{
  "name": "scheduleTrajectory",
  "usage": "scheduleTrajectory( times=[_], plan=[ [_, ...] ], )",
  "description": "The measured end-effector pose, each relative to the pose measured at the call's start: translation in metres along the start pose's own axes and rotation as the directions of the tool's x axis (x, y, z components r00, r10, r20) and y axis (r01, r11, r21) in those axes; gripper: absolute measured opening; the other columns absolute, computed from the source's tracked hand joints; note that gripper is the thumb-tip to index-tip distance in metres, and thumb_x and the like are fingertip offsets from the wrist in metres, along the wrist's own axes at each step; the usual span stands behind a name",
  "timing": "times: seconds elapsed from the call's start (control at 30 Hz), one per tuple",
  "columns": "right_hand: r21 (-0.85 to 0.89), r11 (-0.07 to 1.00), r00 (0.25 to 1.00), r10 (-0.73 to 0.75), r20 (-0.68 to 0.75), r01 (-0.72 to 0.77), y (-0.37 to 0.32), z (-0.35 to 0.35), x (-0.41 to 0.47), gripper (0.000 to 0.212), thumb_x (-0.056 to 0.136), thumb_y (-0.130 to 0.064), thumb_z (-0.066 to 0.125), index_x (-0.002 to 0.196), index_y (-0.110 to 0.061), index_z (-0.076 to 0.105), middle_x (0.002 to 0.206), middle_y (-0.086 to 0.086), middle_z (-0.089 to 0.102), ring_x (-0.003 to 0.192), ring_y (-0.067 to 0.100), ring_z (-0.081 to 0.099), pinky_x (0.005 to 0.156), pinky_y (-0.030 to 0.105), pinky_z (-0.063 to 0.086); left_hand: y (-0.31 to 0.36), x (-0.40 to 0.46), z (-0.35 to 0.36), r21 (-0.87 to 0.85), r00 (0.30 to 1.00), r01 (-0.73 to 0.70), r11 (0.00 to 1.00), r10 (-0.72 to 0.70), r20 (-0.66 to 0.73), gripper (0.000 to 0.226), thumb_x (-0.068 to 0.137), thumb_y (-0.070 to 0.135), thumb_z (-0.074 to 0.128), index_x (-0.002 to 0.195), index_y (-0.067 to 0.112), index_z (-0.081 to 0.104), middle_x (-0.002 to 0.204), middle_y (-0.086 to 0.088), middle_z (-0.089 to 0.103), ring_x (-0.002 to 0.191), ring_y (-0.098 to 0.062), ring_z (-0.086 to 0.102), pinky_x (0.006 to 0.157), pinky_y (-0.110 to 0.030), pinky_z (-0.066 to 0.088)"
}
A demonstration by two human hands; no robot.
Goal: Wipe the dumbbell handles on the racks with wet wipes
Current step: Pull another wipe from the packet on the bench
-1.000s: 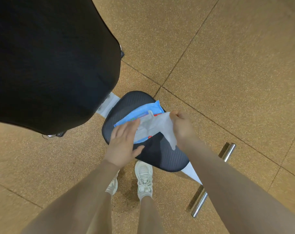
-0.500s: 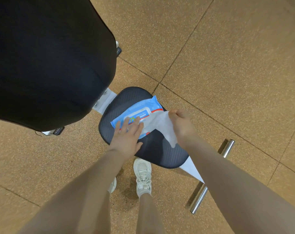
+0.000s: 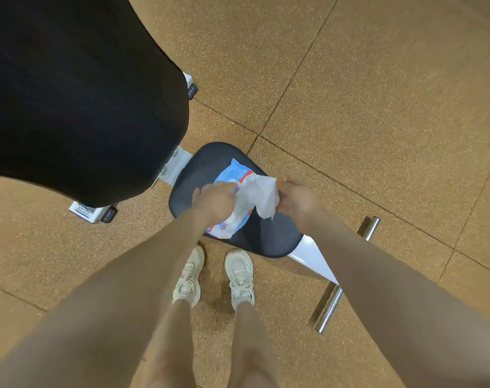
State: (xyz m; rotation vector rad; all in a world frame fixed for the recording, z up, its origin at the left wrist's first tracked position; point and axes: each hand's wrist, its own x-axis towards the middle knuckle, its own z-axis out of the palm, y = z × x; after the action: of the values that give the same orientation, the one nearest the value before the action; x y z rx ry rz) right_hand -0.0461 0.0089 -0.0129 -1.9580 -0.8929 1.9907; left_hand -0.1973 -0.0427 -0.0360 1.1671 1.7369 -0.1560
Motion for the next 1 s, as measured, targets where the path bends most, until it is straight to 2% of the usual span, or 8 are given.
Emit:
scheduleTrajectory(
  times=[0.07, 0.13, 0.27, 0.5, 0.63, 0.77, 0.9, 1.0],
  plan=[
    [0.062, 0.998, 0.997, -0.005, 0.074, 0.001, -0.014, -0.006, -0.025, 0.029, 0.095, -0.003, 0.041, 0.068, -0.013, 0.045, 0.065, 0.005, 0.044, 0.052, 0.012, 0.047, 0.06, 0.028, 0.044, 0.023, -0.03, -0.02, -0.499, 0.998, 0.001, 0.866, 0.028, 0.052, 0.033, 0.1, 0.026, 0.032, 0.123, 0.017, 0.054, 0.126, 0.0, 0.054, 0.117, -0.02, 0.049, 0.1, -0.029, 0.035],
    [0.068, 0.998, 0.987, -0.027, 0.156, 0.016, -0.031, -0.014, -0.058, 0.026, 0.096, -0.005, 0.042, 0.071, -0.013, 0.046, 0.069, 0.006, 0.048, 0.059, 0.015, 0.05, 0.066, 0.027, 0.046, 0.049, -0.068, -0.037, -0.708, 0.989, 0.03, 0.706, 0.081, 0.123, 0.028, 0.097, 0.033, 0.04, 0.106, 0.014, 0.059, 0.1, 0.002, 0.062, 0.092, -0.014, 0.059, 0.082, -0.022, 0.043],
    [0.087, 0.995, 0.94, -0.067, 0.334, 0.04, -0.071, -0.038, -0.132, 0.015, 0.095, -0.006, 0.046, 0.081, -0.01, 0.053, 0.078, 0.008, 0.059, 0.07, 0.021, 0.058, 0.076, 0.031, 0.048, 0.081, -0.128, -0.059, -0.572, 0.978, -0.204, 0.795, 0.185, -0.092, 0.008, 0.089, 0.016, 0.059, 0.088, 0.008, 0.057, 0.076, 0.002, 0.056, 0.062, 0.001, 0.055, 0.057, -0.008, 0.043],
    [0.098, 0.994, 0.931, -0.074, 0.357, 0.041, -0.104, -0.068, -0.223, 0.013, 0.09, -0.008, 0.056, 0.099, -0.018, 0.057, 0.091, 0.003, 0.064, 0.08, 0.017, 0.06, 0.088, 0.031, 0.048, 0.13, -0.209, -0.107, -0.45, 0.928, -0.357, 0.819, 0.366, -0.069, 0.017, 0.084, 0.009, 0.065, 0.072, 0.017, 0.055, 0.071, 0.004, 0.054, 0.063, 0.0, 0.051, 0.059, -0.013, 0.042],
    [0.093, 0.991, 0.95, -0.12, 0.288, 0.097, -0.102, -0.073, -0.265, 0.015, 0.086, -0.008, 0.062, 0.098, -0.017, 0.065, 0.089, -0.001, 0.065, 0.079, 0.011, 0.057, 0.088, 0.027, 0.045, 0.137, -0.235, -0.121, -0.313, 0.9, -0.419, 0.852, 0.436, -0.018, 0.025, 0.082, 0.012, 0.067, 0.066, 0.017, 0.049, 0.063, 0.005, 0.045, 0.049, 0.004, 0.041, 0.05, -0.009, 0.031],
    [0.176, 0.963, 0.957, -0.233, 0.175, 0.203, -0.091, -0.061, -0.306, 0.01, 0.087, -0.002, 0.058, 0.085, -0.011, 0.062, 0.078, -0.001, 0.061, 0.071, 0.009, 0.055, 0.074, 0.02, 0.049, 0.133, -0.256, -0.132, -0.258, 0.869, -0.45, 0.855, 0.486, 0.094, 0.018, 0.081, 0.014, 0.069, 0.072, 0.016, 0.053, 0.067, 0.002, 0.053, 0.057, -0.003, 0.048, 0.057, -0.013, 0.038],
    [0.177, 0.944, 0.957, -0.288, 0.024, 0.28, -0.067, -0.031, -0.334, 0.025, 0.089, -0.007, 0.058, 0.113, -0.014, 0.056, 0.1, -0.006, 0.06, 0.093, 0.006, 0.06, 0.081, 0.017, 0.05, 0.126, -0.277, -0.136, -0.24, 0.782, -0.538, 0.808, 0.585, 0.214, 0.019, 0.083, 0.008, 0.066, 0.072, 0.013, 0.052, 0.066, 0.002, 0.054, 0.052, 0.002, 0.05, 0.053, -0.009, 0.04],
    [0.111, 0.941, 0.944, -0.307, -0.123, 0.32, -0.038, -0.007, -0.358, 0.025, 0.09, -0.012, 0.058, 0.115, -0.008, 0.061, 0.108, 0.002, 0.065, 0.096, 0.011, 0.06, 0.084, 0.019, 0.05, 0.123, -0.292, -0.125, -0.18, 0.714, -0.59, 0.787, 0.612, 0.339, 0.016, 0.084, 0.008, 0.065, 0.075, 0.011, 0.052, 0.065, 0.002, 0.051, 0.052, 0.0, 0.047, 0.055, -0.013, 0.038]
  ],
)
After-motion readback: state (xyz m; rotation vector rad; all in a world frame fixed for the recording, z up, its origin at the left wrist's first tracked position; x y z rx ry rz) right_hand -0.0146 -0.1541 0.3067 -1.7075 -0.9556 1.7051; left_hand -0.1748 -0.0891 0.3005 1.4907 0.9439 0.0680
